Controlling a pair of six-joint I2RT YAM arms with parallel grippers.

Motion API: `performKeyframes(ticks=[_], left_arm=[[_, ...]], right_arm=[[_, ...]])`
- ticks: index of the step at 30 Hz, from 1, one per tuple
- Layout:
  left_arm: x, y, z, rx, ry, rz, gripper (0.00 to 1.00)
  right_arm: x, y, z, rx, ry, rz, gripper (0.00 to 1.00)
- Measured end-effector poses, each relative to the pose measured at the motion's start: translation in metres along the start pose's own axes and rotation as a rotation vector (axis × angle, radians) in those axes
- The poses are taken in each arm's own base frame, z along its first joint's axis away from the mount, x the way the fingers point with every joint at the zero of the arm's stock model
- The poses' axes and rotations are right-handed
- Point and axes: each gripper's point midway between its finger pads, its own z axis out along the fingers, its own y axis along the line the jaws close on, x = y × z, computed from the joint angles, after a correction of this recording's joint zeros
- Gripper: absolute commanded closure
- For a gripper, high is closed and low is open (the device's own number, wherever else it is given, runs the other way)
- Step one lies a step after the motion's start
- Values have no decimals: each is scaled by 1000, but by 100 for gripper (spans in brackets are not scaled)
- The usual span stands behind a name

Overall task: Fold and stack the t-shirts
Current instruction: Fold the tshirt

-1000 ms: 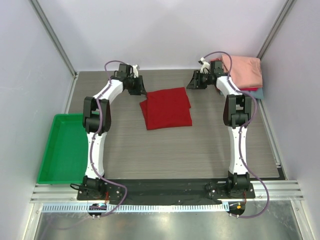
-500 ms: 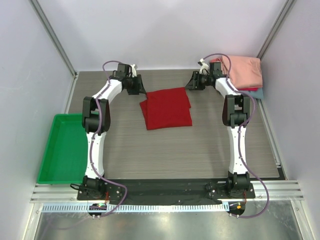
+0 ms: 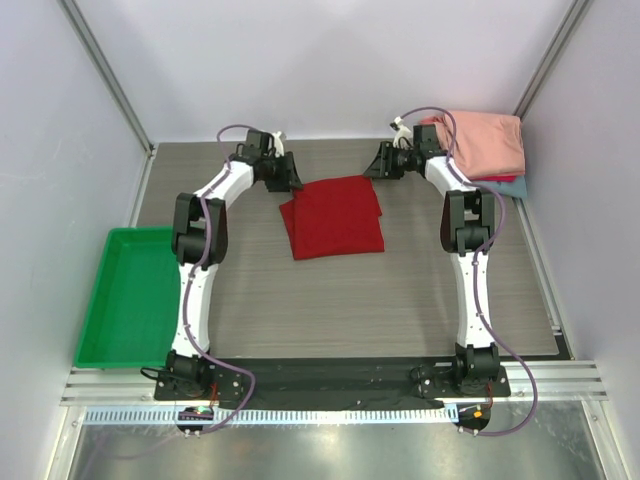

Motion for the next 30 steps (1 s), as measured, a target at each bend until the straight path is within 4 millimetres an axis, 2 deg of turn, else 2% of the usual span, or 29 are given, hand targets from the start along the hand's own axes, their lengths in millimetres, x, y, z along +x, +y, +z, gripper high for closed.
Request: performKeyframes(ticks=[4,8,15,18,19,20,27,30], left_arm=[[7,2,12,4,14,5,58],[8,3,14,-2,15,5,71],[-4,9,22,-26,-16,28,75],[-11,11,27,-31,-32,46,87],[-13,12,29,-34,-37,54,97],[-16,13,30,-38,-43,57,100],[-27,19,34,-67,-75,94,100],[-27,17,33,-60,-75,98,100]], right_arm=[[0,1,2,-5,-2,3,52],[0,1,3,-10,-4,7,56],[6,7,9,-37,9,7,66],[9,10,13,-48,15,6,74],[10,11,15,-50,16,5,78],[11,11,16,-52,17,7,80],[11,11,19,-59,9,19,93],[10,12,19,-60,9,17,93]])
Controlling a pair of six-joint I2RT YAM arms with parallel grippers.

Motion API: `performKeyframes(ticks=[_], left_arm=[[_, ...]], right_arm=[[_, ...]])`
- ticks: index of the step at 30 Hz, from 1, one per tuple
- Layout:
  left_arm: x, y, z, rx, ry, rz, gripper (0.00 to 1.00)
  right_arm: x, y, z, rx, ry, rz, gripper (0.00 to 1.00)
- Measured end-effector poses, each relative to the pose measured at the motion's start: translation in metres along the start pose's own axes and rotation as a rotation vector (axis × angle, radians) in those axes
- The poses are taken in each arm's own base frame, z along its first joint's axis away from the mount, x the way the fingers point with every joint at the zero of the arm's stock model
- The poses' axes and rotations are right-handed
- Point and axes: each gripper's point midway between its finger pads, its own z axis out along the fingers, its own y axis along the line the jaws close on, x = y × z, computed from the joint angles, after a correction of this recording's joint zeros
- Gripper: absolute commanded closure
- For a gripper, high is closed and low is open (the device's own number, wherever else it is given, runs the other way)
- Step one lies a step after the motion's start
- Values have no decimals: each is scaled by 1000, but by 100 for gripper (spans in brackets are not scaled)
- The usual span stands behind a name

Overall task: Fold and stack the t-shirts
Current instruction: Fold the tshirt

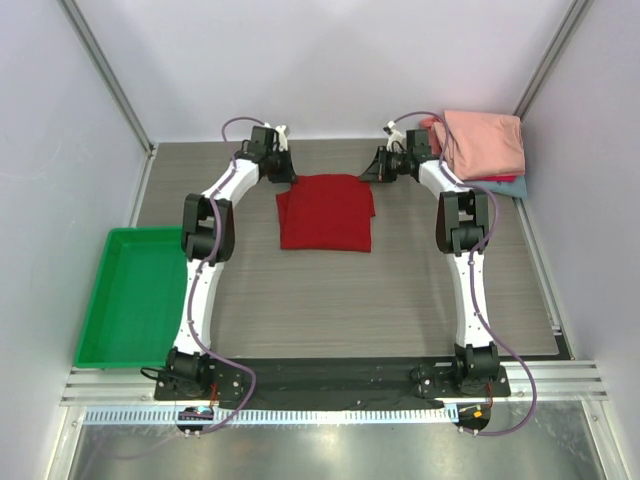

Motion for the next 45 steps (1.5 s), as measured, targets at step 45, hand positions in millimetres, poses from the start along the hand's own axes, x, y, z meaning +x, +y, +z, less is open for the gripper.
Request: performKeyframes(ticks=[45], left_arm=[[122,-112,-308,254,13,59,100]], right_arm=[[156,258,-201,-226,208,-313,95]])
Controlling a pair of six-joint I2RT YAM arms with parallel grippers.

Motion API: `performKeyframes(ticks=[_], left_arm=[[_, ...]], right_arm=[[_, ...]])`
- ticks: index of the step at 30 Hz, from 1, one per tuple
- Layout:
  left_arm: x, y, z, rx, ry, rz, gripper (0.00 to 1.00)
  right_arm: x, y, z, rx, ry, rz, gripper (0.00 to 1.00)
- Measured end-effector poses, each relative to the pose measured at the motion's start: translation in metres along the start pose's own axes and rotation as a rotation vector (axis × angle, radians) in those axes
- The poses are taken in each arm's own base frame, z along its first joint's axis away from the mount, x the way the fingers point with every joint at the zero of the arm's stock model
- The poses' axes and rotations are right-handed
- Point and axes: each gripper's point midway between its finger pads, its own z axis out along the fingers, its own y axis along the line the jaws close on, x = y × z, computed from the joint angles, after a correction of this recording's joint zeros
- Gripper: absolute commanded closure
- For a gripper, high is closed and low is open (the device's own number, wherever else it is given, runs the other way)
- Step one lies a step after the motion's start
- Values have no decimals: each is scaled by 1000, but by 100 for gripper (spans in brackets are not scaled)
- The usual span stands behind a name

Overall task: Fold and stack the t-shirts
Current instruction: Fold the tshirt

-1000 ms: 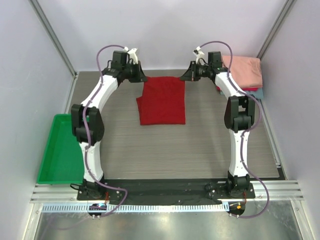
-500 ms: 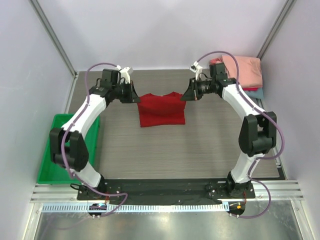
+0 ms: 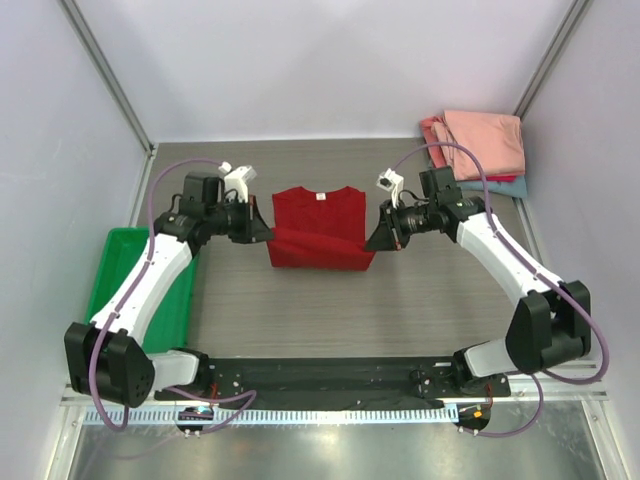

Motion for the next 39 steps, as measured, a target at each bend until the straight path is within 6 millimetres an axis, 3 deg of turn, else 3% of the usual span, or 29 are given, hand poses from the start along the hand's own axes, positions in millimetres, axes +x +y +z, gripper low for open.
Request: performKeyframes(ticks=[5,8,14,20,26,34,39], left_arm=[[38,1,-5,13,61,-34,100],[50,-1,-9,24,76,-44,100],[48,-3,-6,37,70,-57,100],[42,10,12,20,90,-74,100],[15,24,30,-21,73,-51,100],[-48,50,66,-60,12,-4,100],[-70,71,92,-81,4,4,100]], right_arm=[[7,19,-7,-4,-2,-29,95],[15,24,-10,-3,0,-24,94],[33,19,-7,18,24,10,94],[29,-3,3,51,37,30,94],[-6,-41,13,100,27,21,95],[-65,-90,9,168,-44,-39,95],[-70,-123,25,178,-25,-21,95]])
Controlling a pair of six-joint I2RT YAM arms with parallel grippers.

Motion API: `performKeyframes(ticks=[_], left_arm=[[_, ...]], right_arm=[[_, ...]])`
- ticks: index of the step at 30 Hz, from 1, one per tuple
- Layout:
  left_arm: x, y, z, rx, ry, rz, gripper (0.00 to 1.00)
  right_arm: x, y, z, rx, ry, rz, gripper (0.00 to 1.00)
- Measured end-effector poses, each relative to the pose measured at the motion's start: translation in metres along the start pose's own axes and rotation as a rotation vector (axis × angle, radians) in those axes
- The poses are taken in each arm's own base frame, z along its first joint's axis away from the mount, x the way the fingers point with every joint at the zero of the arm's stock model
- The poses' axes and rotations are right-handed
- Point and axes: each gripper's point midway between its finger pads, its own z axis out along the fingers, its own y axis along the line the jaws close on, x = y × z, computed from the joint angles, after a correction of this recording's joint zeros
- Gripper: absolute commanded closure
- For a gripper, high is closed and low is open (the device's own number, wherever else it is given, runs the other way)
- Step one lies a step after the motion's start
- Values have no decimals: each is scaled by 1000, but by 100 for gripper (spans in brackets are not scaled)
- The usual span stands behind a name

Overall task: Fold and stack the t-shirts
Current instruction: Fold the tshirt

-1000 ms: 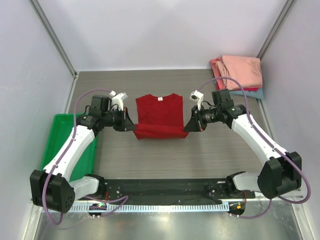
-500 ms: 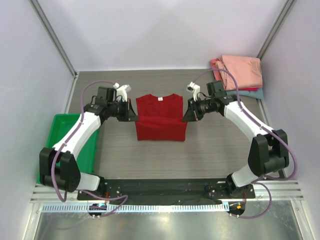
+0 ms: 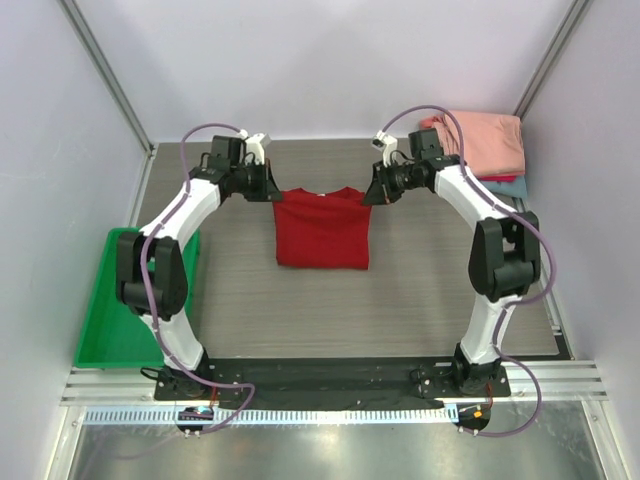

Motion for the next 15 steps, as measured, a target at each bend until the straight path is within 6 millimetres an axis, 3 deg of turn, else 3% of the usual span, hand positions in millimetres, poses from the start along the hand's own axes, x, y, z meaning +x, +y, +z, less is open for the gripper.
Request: performKeyframes(ticks=[7,15], left_arm=[[-12,24,27,-37,10,-13,100],[-24,41,40,-81,-9,-10,100]], right_arm=[[5,-42,36,9,43,39,95],[-14,-66,53,26,19,16,94]])
